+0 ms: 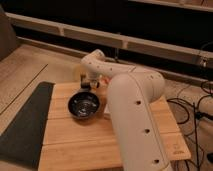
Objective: Place the eraser on the white sponge
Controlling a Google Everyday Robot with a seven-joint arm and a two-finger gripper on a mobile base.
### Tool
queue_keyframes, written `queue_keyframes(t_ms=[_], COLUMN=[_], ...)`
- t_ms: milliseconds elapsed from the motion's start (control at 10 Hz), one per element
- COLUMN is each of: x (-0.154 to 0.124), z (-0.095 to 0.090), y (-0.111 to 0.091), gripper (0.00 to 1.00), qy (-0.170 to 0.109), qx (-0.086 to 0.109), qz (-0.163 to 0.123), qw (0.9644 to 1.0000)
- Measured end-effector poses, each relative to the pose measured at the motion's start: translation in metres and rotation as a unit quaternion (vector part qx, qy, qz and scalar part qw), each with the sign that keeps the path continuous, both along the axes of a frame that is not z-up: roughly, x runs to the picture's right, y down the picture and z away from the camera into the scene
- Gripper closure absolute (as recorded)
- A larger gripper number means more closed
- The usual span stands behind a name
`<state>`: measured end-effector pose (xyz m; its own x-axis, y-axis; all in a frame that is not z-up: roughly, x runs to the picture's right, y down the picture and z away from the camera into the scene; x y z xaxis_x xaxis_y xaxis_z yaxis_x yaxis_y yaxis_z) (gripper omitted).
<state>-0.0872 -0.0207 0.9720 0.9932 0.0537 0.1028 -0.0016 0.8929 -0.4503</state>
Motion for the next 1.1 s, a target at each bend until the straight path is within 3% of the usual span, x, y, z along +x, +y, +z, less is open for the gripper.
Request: queue_keyframes(t_ms=[500,600,900,1100], x=[-0.041,-0.048,-0.056,-0.061], z=[0.024,0.026,0.025,0.024], y=[0.011,0.011,0.011,0.000], gripper=[0.99,0.93,0.62,0.40], qy=[-0.079,-0.089,-0.103,-0.107], qx=[0.008,0.009,0.007,0.018], qz=[-0.035,-0.043,-0.060,-0.069], qw=[0.9962,0.9951,0.9928,0.9917])
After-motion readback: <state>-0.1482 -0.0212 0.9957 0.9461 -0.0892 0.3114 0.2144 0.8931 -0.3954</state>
